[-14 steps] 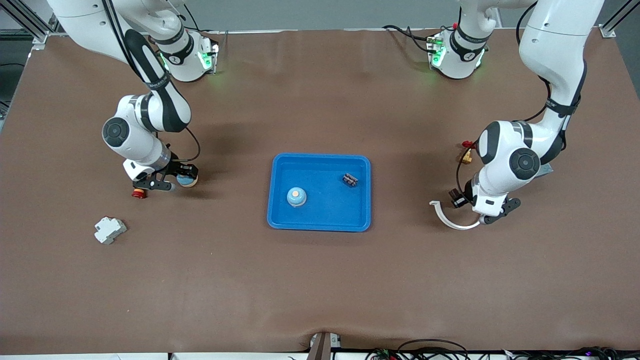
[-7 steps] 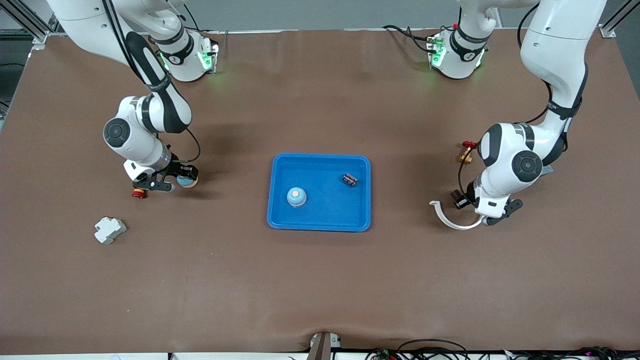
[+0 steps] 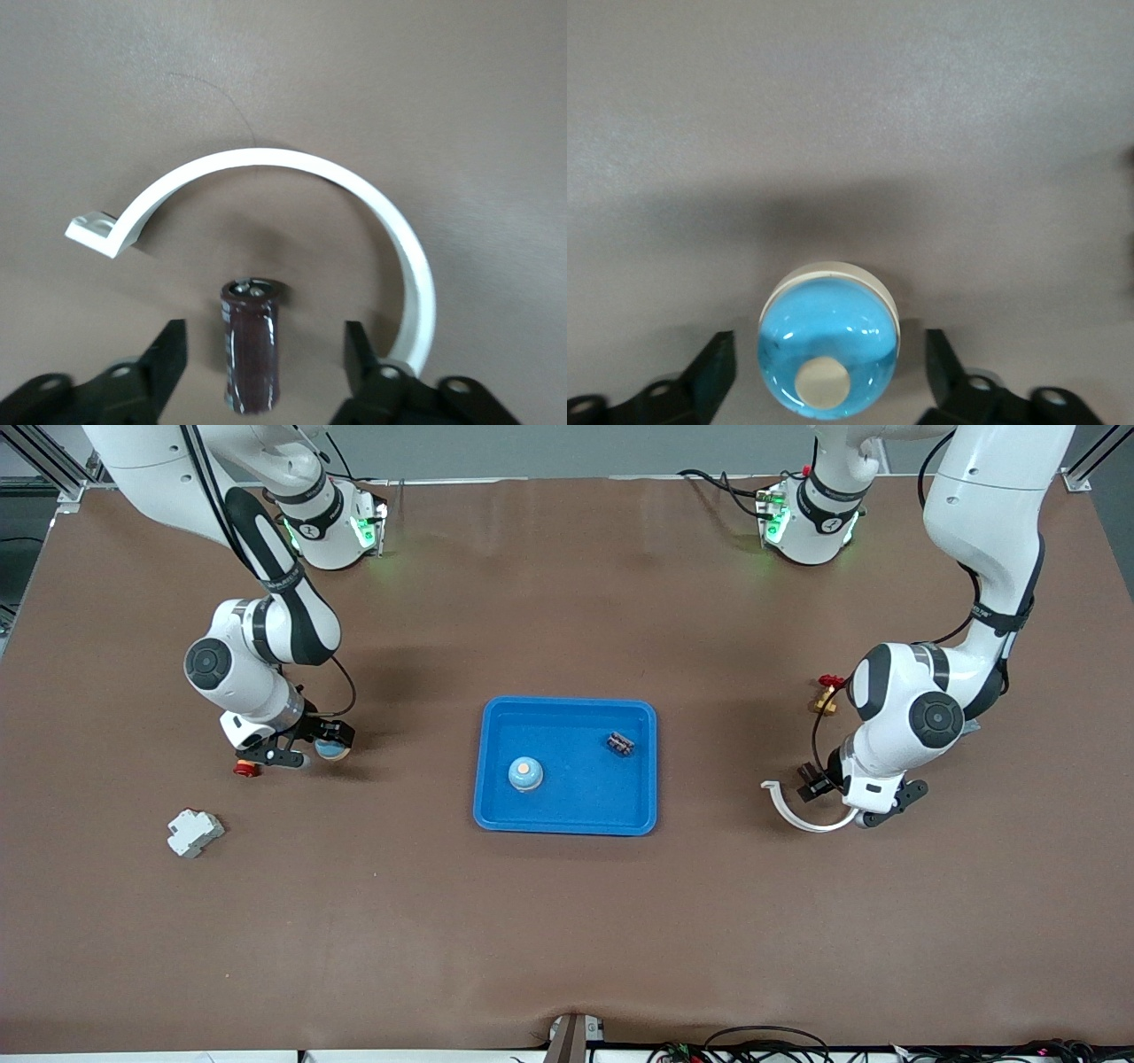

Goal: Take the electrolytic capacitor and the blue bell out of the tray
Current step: 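Place the capacitor by the white arc while the right gripper places the bell, then return both grippers to the tray and grasp the remaining capacitor and bell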

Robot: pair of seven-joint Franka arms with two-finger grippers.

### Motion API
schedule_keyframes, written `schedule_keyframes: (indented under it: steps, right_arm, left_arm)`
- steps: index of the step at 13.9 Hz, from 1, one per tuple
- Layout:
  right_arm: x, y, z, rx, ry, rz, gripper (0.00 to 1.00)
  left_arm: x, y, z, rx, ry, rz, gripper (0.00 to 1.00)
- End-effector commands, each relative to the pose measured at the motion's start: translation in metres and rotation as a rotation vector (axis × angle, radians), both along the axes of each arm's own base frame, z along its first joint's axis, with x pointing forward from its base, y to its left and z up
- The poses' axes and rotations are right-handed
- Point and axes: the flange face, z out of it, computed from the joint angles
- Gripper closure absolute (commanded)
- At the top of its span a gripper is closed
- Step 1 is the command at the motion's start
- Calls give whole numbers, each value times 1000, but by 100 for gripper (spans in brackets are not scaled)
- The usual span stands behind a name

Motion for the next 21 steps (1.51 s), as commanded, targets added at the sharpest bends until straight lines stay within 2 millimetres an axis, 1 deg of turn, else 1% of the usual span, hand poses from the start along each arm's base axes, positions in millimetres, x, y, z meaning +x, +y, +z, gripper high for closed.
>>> schedule_keyframes:
  steps: [1,2,4,7,8,9,11,12,13,14,16,18,19,20,21]
  right_arm:
    - [12,9,9,24,9,-35,0]
    - [16,17,16,30,28,-50,0]
    - [24,39,32,37,47,-86,0]
    - [25,101,45,34,31,-176,0]
    - [26,123,51,38,21,-209,0]
    - [27,146,57,42,10,-240,0]
    - [26,187,70,56,-9,-287,0]
    - [28,202,69,59,-11,-311,0]
    - [28,216,68,60,-11,-324,0]
    - [29,228,65,61,-11,-336,0]
    - [31,243,60,64,-16,-365,0]
    - [32,267,56,66,-17,-400,0]
    - [32,280,52,67,-17,-415,0]
    - [33,292,51,71,-20,-430,0]
    - [34,305,50,76,-22,-444,0]
  left_arm:
    - [14,-18,56,14,47,14,0]
    - [21,-30,72,12,73,34,0]
    - [32,-57,103,5,92,80,0]
    - [35,-104,140,-20,89,130,0]
    - [34,-122,151,-33,77,153,0]
    - [33,-145,155,-42,71,178,0]
    - [32,-193,149,-50,72,220,0]
    - [30,-216,147,-53,72,226,0]
    - [28,-232,139,-51,79,242,0]
    - [26,-245,134,-47,78,260,0]
    - [17,-271,128,-42,83,274,0]
    - [7,-294,119,-49,72,281,0]
    - [6,-303,111,-57,64,314,0]
    - [4,-311,109,-70,53,352,0]
    - [4,-316,102,-78,45,389,0]
